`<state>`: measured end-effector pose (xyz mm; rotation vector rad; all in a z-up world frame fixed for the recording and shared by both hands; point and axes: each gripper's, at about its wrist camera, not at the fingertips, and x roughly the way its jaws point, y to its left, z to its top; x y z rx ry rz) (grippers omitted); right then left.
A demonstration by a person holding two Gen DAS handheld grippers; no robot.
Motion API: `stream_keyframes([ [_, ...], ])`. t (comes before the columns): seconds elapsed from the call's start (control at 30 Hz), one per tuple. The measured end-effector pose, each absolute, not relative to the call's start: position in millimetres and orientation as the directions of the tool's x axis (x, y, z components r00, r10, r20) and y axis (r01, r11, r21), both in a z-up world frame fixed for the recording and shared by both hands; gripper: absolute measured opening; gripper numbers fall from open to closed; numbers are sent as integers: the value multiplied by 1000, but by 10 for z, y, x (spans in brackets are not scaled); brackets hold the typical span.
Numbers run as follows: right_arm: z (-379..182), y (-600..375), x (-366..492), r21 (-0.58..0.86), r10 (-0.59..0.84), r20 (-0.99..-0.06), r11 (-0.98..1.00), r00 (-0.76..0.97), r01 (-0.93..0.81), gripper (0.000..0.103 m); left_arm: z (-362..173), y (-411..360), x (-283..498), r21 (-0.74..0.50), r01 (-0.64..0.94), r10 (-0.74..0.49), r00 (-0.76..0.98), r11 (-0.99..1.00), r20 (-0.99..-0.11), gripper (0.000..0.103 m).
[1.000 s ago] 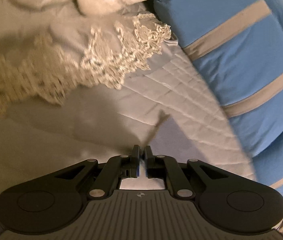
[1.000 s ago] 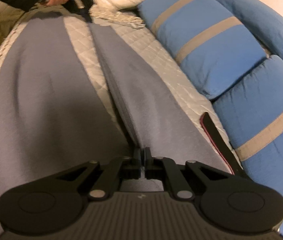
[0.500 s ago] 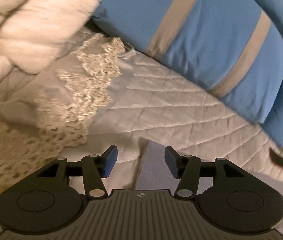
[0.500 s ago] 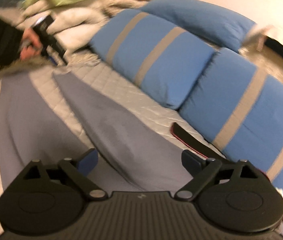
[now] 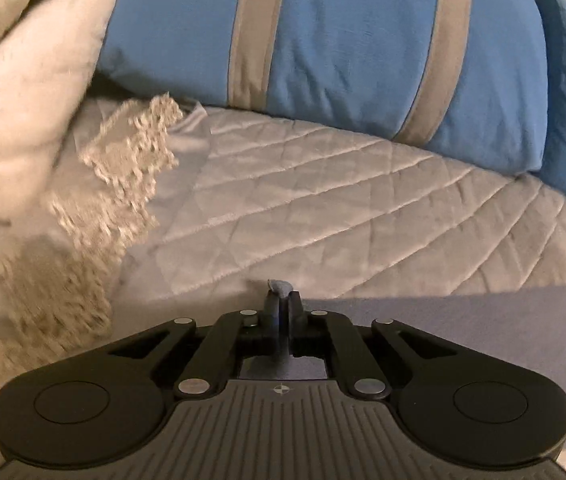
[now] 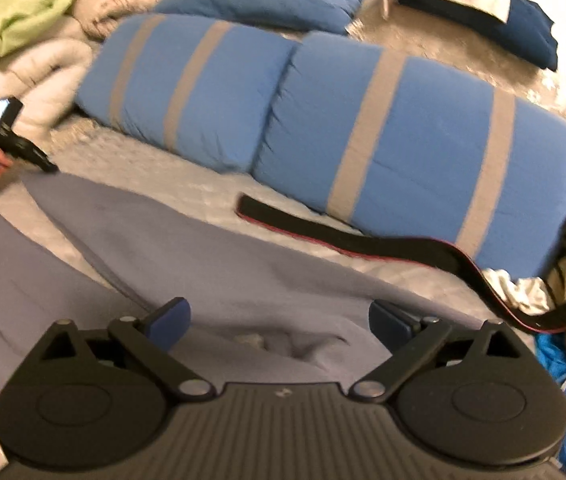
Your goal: Fold clothes
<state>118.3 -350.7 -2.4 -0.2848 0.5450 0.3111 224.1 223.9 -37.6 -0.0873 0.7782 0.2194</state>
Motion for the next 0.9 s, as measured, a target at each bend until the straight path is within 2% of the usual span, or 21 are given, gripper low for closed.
stream_keyframes([
  [0.33,-216,-3989,1190,-232,93,-608,929,789,-288,100,-159,2503,2381,53,-308,260,684,950,-681,4],
  [0.67,-176,-4194,1160,-273,36,-613,928,789,-255,100,-113,2688,2429,43,-314,244,638,948,-730,4],
  [0.77,-178,-4207,1152,-292,33,-607,920,794,-261,101,-67,2746,2402,30,-318,233,624,947,-745,14],
  [0.83,-188,-4227,1176,-279,38,-607,925,794,-258,102,-22,2787,2366,17,-323,224,616,946,-756,38],
  [0.9,-199,-4232,1203,-266,47,-609,928,792,-260,102,70,2781,2310,41,-293,225,630,955,-743,46],
])
